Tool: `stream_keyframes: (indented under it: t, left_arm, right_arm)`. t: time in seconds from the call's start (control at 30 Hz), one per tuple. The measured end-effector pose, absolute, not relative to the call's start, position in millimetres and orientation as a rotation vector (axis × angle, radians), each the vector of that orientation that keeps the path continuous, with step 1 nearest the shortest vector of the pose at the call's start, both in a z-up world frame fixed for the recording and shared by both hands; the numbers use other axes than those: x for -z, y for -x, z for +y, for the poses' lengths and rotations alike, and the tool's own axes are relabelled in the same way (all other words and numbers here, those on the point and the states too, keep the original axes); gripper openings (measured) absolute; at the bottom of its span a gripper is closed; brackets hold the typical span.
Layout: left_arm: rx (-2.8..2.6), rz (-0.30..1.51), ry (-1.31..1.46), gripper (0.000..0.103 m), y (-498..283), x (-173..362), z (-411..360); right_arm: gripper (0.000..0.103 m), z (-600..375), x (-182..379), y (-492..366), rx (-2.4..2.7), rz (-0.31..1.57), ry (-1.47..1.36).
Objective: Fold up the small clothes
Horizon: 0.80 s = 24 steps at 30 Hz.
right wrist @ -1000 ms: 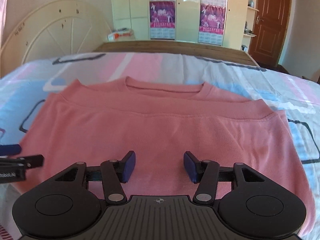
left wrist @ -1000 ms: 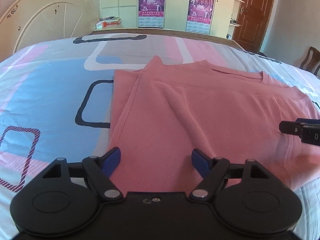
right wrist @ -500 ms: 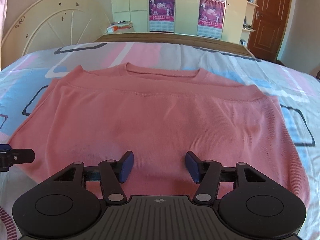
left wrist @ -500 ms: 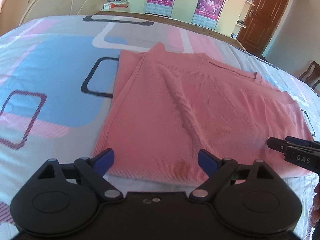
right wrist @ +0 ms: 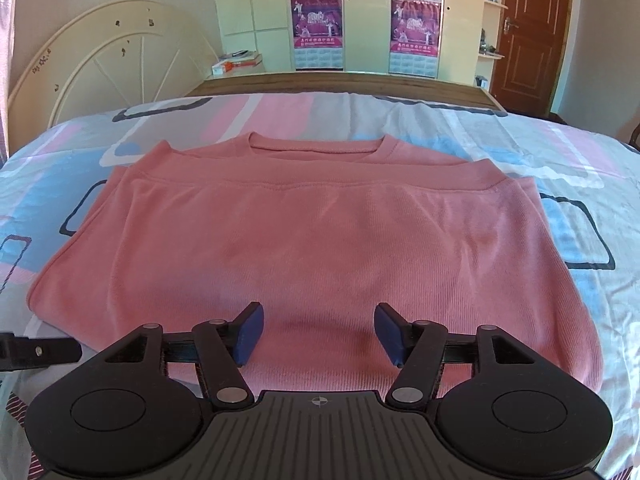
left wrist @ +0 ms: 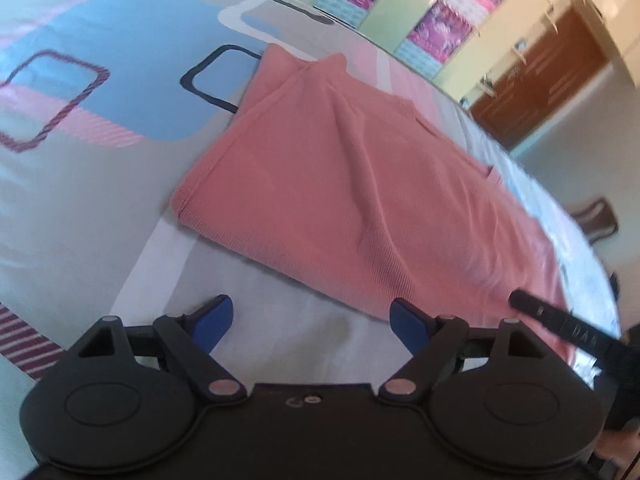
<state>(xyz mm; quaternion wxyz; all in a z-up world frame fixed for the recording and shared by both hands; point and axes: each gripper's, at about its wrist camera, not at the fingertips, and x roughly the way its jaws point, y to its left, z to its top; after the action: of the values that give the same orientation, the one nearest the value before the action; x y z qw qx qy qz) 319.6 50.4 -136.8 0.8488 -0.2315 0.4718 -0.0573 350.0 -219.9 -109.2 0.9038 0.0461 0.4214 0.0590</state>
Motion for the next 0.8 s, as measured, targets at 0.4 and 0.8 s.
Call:
stream_keyframes:
  t: [0.4, 0.8]
  left_arm:
    - [0.143, 0.848, 0.691, 0.086, -349, 153, 65]
    - [0.152, 0.766, 0.798, 0.026, -391, 177, 75]
  right_arm:
    - [0.062, -209, 112, -356, -0.123, 0.868, -0.106]
    - [0.062, -190, 113, -404, -0.097, 0.831, -0.045]
